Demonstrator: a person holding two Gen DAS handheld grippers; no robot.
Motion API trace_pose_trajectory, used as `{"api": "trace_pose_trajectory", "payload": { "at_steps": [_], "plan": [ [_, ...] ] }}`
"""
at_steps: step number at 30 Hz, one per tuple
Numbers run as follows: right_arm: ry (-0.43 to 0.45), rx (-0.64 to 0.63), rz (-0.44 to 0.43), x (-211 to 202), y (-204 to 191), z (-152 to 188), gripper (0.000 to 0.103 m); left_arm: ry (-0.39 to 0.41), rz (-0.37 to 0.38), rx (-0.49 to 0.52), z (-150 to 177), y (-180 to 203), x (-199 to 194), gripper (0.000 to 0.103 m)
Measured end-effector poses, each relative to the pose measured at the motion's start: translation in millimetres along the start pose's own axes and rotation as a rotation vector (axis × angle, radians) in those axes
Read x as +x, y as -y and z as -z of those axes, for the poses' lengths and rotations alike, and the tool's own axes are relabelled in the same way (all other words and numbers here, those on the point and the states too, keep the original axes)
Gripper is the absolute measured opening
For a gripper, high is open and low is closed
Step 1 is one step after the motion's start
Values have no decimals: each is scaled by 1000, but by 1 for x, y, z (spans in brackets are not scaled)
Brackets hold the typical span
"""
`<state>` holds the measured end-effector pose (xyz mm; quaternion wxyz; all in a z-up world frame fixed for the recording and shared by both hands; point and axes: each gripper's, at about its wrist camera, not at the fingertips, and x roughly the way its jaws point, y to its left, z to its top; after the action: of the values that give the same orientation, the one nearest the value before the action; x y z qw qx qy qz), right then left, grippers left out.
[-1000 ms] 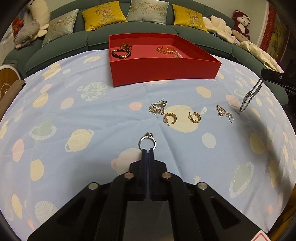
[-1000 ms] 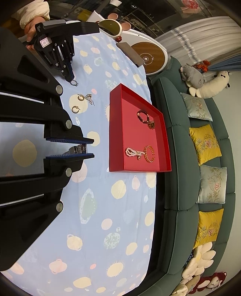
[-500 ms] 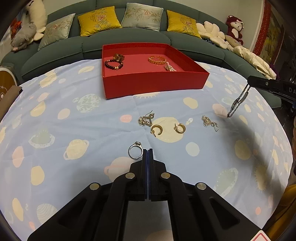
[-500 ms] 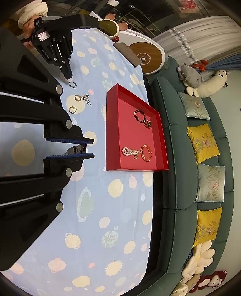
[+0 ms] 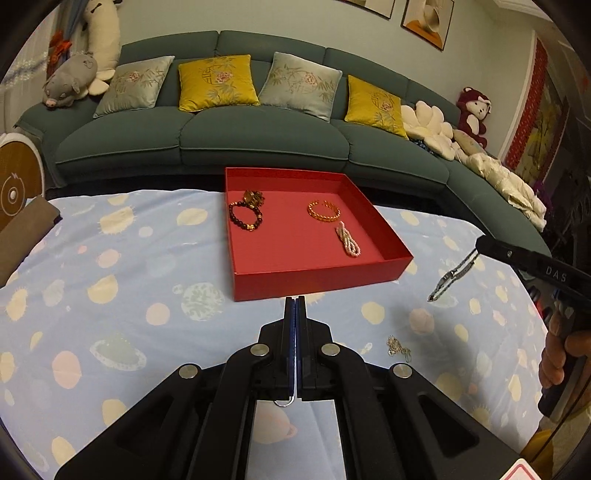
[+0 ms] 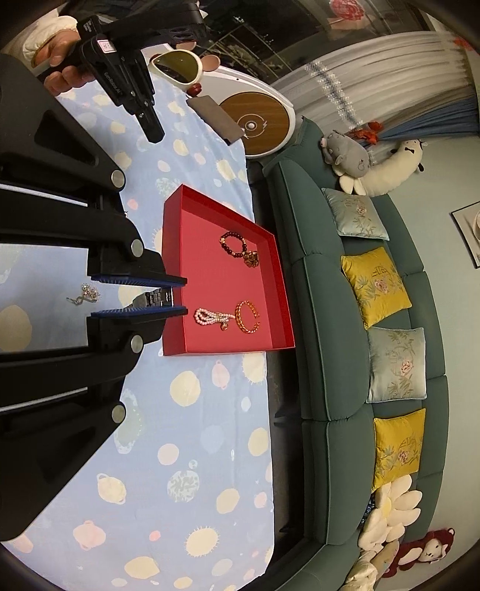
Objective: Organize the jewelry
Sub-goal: 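Hold the silver watch in the right tool while the left tool opens over the silver ring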
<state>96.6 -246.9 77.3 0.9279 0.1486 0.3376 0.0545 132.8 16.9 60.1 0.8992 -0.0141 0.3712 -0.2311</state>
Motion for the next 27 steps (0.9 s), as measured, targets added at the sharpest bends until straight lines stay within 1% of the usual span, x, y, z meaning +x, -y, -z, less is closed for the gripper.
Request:
{"api": "trace_pose_trajectory", "payload": {
  "at_steps": [2, 6, 8, 13, 15, 17, 18, 19, 20, 21, 27],
  "plan": [
    [-4, -1, 1, 2, -1, 1, 9, -8, -11, 4, 3, -2, 2, 0],
    [-21, -11, 6, 7, -2, 5, 9, -77, 3, 44, 25, 5, 18, 0],
    [-26, -11, 6, 7, -2, 5, 9, -79, 2, 78, 34, 8, 21, 0],
    [-17, -10, 4, 8, -2, 6, 9, -67, 76, 101, 44, 14, 15, 0],
    [-19, -8, 4, 9, -1, 5, 9, -65, 66, 112, 47, 16, 14, 0],
    [-22, -9, 4, 9, -1, 5, 9, -64, 27, 114, 51, 16, 16, 11],
    [-24, -9, 4, 10, -1, 6, 9, -75, 4, 115, 53, 15, 19, 33],
    [-25, -10, 5, 10, -1, 6, 9, -79, -24, 113, 55, 14, 21, 53],
    [-26, -9, 5, 9, -1, 6, 9, -76, -43, 114, 58, 13, 23, 55],
    [-26, -9, 5, 10, -1, 6, 9, -81, -52, 124, 61, 13, 25, 55],
    [-30, -8, 1, 10, -2, 6, 9, -153, -68, 191, 80, 19, 52, 55]
  ]
}}
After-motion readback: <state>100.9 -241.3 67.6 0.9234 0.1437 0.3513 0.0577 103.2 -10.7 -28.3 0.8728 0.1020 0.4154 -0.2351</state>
